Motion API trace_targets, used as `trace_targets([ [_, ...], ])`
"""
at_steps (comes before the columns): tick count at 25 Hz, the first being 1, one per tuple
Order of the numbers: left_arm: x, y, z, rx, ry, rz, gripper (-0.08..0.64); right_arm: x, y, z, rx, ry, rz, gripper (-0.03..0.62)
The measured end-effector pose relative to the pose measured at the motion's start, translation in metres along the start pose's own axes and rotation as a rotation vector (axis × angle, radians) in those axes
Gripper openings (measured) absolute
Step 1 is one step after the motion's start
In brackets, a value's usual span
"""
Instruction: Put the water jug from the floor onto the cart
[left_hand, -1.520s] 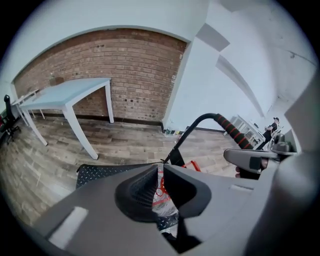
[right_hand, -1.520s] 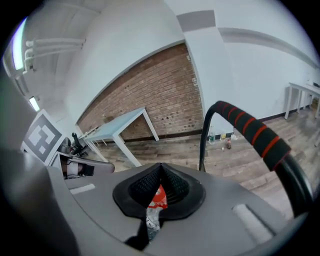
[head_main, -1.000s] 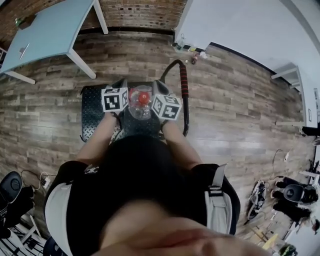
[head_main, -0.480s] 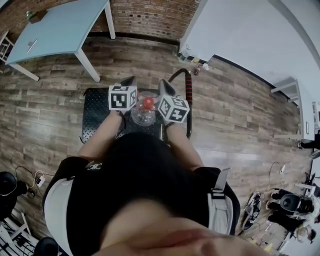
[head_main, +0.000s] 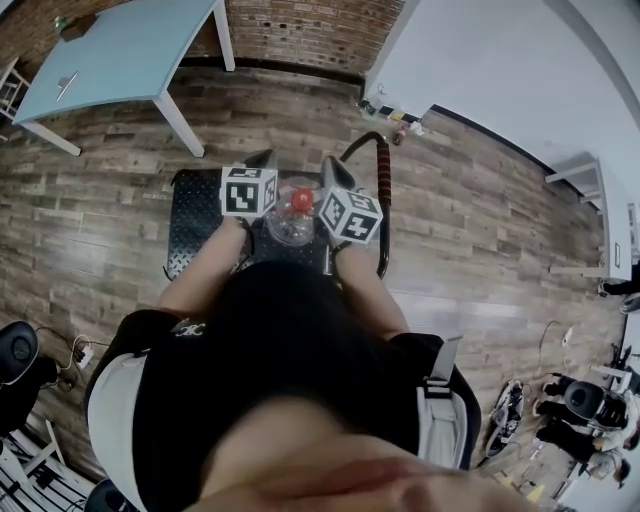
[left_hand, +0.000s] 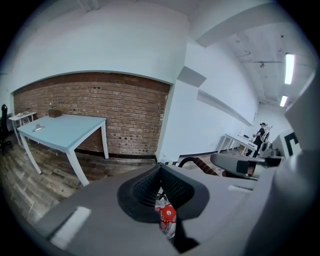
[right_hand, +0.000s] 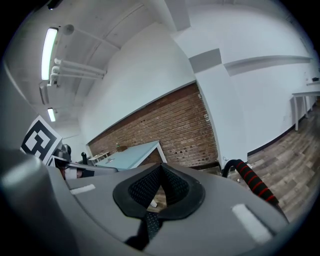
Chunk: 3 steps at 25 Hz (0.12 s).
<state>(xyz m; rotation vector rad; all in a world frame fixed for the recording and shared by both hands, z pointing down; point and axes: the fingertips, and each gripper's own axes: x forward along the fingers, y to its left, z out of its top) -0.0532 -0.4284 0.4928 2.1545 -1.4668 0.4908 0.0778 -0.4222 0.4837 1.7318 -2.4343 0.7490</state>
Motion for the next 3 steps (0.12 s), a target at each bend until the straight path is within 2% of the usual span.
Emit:
trace_targets([
  [3,-0.0016,0.0001,-0.0048,0.003,0.008,-0.005,0.002,-0.0007,0.0021,-0.0070,0.004,0.009,-0.001,0.014],
])
